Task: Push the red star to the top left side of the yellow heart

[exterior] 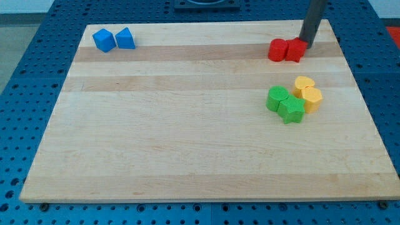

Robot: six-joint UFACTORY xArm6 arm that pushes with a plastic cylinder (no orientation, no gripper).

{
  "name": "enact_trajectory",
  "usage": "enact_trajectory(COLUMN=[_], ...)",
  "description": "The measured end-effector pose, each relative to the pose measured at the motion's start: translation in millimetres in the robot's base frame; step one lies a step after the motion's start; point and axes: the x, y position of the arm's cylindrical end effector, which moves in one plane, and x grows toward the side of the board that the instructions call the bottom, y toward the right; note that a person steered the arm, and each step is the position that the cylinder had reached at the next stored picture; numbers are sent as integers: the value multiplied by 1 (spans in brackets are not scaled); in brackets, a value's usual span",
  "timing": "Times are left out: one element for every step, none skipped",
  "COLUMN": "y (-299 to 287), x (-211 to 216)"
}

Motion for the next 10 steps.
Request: enact_trajectory(y=[-14,-24,-34,-40,-43,-50,-69,-82,-83,-83], x=[3,11,24,36,26,15,14,17,31,48])
